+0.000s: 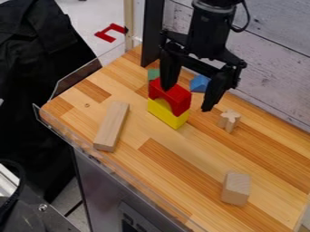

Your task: Put the rectangle on top of red arch

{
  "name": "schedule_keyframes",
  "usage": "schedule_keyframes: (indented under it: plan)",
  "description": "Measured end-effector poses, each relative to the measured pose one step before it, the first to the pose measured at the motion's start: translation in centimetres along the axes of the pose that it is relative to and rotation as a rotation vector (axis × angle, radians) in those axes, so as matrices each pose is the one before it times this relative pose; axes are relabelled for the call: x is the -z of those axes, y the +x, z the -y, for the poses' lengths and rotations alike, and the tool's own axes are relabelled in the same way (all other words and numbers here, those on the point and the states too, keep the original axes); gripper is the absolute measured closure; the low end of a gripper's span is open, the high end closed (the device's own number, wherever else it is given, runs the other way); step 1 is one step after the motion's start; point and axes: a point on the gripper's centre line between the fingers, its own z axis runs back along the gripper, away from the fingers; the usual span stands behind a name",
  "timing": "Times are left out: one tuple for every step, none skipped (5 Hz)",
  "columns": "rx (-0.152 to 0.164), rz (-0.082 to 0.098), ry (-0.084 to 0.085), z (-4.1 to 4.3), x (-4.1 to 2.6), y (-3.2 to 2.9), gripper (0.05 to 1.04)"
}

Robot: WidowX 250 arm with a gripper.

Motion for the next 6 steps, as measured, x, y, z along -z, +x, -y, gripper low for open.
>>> schedule_keyframes:
  plan:
    - [0.0007,-0.0304,0.0041,0.018,0.778,-0.211,0.083]
    - [-0.1031,-0.0566,-0.0305,-1.731,1.349,-1.375,0.083]
    - [-0.1081,0.0592,-0.0569,-1.946,-0.314,-0.835,0.083]
    - [-0.0591,0.0574,-0.0291,-2.213,0.021,-0.057,0.083]
    - [-0.0460,0.0220,-0.0411,-1.818,0.909,0.050,0.083]
    - [-0.0244,0.0153,-0.0356,-1.400,0.547,0.239,0.083]
